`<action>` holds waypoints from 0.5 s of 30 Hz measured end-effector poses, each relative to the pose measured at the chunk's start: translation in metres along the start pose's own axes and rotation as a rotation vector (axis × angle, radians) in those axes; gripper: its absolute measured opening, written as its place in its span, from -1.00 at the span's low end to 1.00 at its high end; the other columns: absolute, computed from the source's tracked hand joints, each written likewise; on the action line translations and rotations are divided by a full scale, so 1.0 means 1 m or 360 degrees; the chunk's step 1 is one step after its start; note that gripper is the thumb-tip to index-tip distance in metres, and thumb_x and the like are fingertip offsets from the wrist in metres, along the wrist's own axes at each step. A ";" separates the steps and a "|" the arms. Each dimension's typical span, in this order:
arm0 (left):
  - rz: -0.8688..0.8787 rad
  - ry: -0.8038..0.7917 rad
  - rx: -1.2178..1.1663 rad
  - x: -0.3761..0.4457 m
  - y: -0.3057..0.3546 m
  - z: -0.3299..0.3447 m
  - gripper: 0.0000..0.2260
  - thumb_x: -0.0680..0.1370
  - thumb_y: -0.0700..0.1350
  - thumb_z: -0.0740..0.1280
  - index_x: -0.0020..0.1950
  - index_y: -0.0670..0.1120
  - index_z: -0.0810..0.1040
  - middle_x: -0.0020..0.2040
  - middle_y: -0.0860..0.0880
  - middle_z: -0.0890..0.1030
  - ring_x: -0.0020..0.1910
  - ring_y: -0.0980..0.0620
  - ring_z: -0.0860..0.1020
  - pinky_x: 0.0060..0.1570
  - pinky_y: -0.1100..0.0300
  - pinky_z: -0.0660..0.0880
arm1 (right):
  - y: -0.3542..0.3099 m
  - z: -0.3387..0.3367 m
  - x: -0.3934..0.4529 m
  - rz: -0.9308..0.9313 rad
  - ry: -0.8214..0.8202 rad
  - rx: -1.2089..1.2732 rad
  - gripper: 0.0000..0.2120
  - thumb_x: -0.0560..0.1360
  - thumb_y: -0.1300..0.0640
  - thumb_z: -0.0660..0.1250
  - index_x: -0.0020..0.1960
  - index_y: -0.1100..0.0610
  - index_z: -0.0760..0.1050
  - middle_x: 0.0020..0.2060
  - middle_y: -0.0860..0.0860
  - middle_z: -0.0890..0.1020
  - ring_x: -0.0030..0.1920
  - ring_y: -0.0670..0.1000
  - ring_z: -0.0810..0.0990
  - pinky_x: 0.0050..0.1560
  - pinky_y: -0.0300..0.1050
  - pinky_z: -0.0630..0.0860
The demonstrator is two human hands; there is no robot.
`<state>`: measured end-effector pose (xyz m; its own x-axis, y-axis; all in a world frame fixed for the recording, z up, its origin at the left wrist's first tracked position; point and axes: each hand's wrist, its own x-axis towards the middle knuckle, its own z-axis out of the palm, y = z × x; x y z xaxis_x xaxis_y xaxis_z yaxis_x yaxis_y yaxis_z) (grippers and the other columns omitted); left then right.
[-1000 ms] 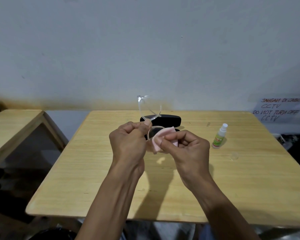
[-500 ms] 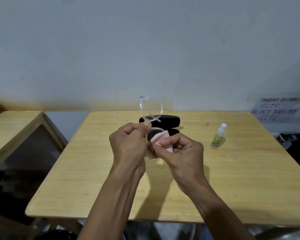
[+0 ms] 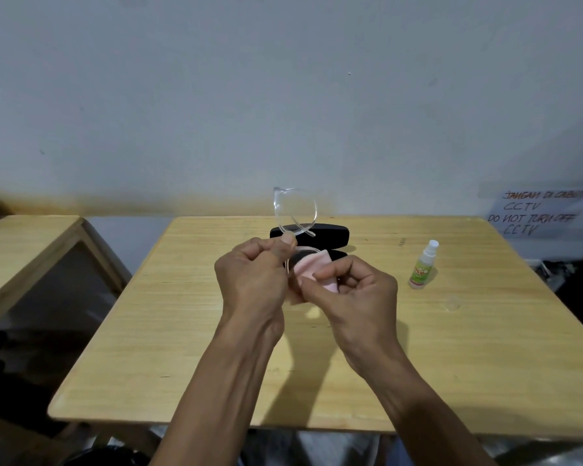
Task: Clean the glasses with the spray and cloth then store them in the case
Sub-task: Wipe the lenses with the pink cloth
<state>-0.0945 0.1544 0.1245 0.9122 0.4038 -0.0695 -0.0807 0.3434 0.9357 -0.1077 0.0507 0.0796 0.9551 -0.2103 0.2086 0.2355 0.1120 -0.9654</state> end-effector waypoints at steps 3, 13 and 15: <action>-0.0010 -0.0002 0.0020 0.005 0.001 -0.007 -0.76 0.46 -0.32 0.45 -0.38 -0.20 0.50 -0.31 -0.08 0.58 -0.43 0.25 0.58 -0.46 0.43 0.47 | 0.001 -0.010 -0.003 0.0008 -0.0015 -0.0035 -0.78 0.26 0.30 0.65 -0.30 0.19 0.60 -0.36 0.12 0.69 -0.34 0.01 0.65 -0.21 -0.07 0.61; 0.0058 -0.0057 0.0088 -0.004 -0.005 0.002 -0.72 0.47 -0.32 0.44 -0.43 -0.20 0.51 -0.38 -0.09 0.55 -0.47 0.16 0.53 -0.46 0.40 0.47 | -0.010 -0.002 0.010 -0.0003 0.0092 0.0067 -0.78 0.29 0.30 0.64 -0.32 0.14 0.60 -0.38 0.04 0.69 -0.35 -0.03 0.66 -0.23 -0.13 0.63; 0.0054 -0.0030 0.0086 -0.003 -0.003 0.000 -0.70 0.47 -0.33 0.44 -0.43 -0.21 0.48 -0.48 -0.03 0.52 -0.55 0.17 0.50 -0.56 0.34 0.43 | -0.006 -0.001 0.004 -0.0018 0.0027 -0.0010 -0.81 0.30 0.33 0.62 -0.27 0.21 0.61 -0.37 0.04 0.72 -0.33 -0.03 0.70 -0.20 -0.13 0.65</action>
<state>-0.0974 0.1519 0.1216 0.9168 0.3981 -0.0312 -0.0906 0.2835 0.9547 -0.1052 0.0478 0.0865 0.9491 -0.2283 0.2171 0.2453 0.1034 -0.9639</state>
